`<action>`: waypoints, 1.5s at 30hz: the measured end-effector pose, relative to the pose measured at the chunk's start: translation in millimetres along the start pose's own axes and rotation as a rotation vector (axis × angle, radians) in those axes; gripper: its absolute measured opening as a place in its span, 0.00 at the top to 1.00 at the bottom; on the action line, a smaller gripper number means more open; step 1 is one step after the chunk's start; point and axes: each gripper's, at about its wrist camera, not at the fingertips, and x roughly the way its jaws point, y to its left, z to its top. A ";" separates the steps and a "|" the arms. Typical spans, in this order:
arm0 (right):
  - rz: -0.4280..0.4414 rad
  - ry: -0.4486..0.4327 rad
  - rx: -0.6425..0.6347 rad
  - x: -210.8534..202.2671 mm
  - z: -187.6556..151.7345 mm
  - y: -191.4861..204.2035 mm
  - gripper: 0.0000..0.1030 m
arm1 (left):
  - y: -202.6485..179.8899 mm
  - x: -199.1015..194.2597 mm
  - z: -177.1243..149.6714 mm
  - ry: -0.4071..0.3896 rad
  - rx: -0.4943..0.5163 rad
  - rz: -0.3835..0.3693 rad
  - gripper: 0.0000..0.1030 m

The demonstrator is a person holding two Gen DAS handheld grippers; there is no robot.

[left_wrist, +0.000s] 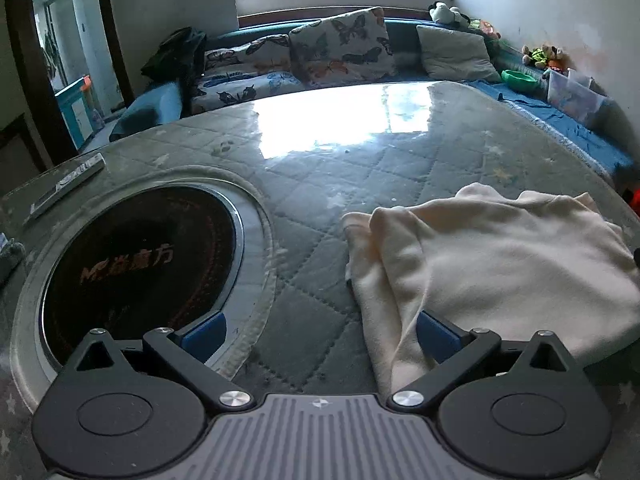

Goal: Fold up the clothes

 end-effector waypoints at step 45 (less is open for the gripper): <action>0.129 -0.046 -0.061 -9.8 33.2 37.1 0.00 | -0.8 0.7 3.1 0.033 -0.064 -0.020 0.00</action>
